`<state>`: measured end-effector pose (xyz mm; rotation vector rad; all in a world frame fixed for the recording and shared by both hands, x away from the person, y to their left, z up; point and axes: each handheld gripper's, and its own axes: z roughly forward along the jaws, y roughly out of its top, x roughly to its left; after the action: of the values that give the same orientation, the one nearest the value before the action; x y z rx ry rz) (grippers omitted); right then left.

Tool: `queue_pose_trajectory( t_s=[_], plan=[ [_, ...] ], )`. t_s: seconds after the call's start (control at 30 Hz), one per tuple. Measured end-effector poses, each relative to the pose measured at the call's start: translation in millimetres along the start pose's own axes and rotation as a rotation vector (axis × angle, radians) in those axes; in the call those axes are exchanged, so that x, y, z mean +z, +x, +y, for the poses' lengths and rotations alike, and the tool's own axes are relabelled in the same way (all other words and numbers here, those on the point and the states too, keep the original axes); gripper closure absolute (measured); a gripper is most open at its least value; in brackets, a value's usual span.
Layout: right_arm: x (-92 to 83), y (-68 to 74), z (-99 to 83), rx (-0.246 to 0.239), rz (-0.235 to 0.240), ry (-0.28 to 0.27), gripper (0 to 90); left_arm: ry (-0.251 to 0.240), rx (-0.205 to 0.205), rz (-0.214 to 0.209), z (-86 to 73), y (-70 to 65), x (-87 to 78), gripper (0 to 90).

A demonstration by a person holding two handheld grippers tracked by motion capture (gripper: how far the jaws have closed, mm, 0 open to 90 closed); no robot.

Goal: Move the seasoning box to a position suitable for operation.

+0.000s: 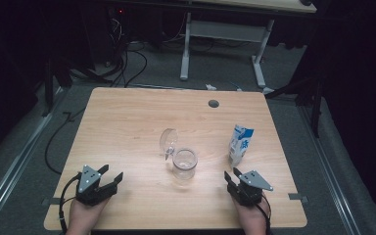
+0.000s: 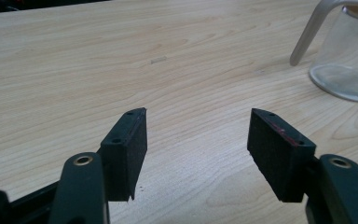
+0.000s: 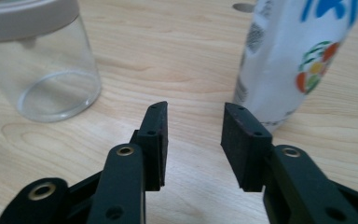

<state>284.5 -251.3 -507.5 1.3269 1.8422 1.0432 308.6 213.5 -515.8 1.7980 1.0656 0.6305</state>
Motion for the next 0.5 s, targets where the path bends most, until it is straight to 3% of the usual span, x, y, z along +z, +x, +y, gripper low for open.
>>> queue_pose_trajectory(
  t_s=[0.17, 0.2, 0.4, 0.5],
  plan=[
    [0.4, -6.5, 3.8, 0.009, -0.033, -0.006, 52.1, 0.006, 0.007, 0.012, 0.1, 0.7, 0.6, 38.6],
    [3.3, -10.1, 6.7, 0.004, -0.050, -0.006, 46.6, 0.006, 0.015, 0.016, 0.4, 0.6, 2.3, 38.7],
    [10.5, -16.7, 21.4, 0.013, -0.100, 0.000, 34.2, 0.012, 0.004, 0.006, -1.8, -0.5, 4.7, 38.6],
    [12.8, -17.2, 27.3, 0.009, -0.105, -0.001, 30.4, 0.010, 0.006, 0.009, -1.8, -0.7, 4.4, 38.7]
  ],
)
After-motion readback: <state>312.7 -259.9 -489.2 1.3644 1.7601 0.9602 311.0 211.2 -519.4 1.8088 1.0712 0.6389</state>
